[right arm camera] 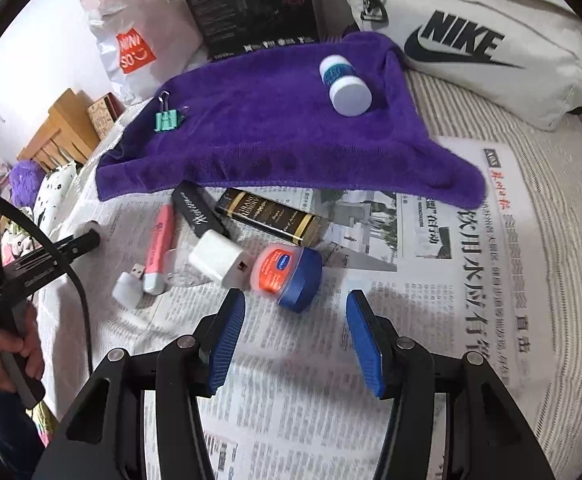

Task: Organize rigid objects
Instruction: 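Grasp the white tape roll with the left gripper while the right gripper grasps the Vaseline jar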

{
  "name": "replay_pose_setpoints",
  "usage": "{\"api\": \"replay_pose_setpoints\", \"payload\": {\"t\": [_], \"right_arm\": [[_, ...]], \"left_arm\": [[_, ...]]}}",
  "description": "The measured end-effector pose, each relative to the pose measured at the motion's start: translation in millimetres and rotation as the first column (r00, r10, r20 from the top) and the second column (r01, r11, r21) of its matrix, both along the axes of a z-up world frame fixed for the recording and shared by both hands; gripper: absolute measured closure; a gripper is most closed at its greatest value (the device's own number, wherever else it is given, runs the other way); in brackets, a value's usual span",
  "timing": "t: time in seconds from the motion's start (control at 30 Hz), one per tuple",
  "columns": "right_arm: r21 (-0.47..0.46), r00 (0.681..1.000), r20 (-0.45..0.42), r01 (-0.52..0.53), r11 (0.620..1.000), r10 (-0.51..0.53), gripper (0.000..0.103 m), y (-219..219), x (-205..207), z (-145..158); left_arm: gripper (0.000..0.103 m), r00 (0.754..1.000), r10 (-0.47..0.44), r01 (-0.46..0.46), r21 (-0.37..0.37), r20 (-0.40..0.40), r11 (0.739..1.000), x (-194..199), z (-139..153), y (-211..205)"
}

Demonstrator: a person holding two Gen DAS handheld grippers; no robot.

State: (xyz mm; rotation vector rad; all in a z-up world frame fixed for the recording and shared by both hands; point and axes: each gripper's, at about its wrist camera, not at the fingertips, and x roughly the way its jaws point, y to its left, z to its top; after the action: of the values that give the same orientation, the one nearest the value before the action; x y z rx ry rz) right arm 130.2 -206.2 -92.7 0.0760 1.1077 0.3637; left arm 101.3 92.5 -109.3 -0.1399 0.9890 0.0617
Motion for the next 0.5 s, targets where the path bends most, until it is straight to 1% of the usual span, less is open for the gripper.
{"api": "replay_pose_setpoints", "payload": {"t": [0.2, 0.27, 0.4, 0.5], "right_arm": [[0.005, 0.999, 0.021, 0.028, 1.0, -0.028, 0.05, 10, 9, -5], [-0.03, 0.999, 0.042, 0.029, 0.999, -0.027, 0.051, 16, 11, -6], [-0.123, 0.998, 0.064, -0.012, 0.992, 0.02, 0.053, 22, 9, -7], [-0.121, 0.998, 0.058, 0.014, 0.993, -0.007, 0.053, 9, 7, -7]], "left_arm": [[0.071, 1.0, -0.004, 0.004, 0.003, 0.002, 1.0, 0, -1, -2], [0.071, 1.0, -0.003, 0.003, 0.0, 0.003, 1.0, 0, -1, -2], [0.071, 1.0, -0.008, 0.008, -0.003, 0.007, 1.0, -1, 0, -1], [0.071, 1.0, -0.004, 0.004, -0.005, 0.008, 1.0, -1, 0, -1]]}}
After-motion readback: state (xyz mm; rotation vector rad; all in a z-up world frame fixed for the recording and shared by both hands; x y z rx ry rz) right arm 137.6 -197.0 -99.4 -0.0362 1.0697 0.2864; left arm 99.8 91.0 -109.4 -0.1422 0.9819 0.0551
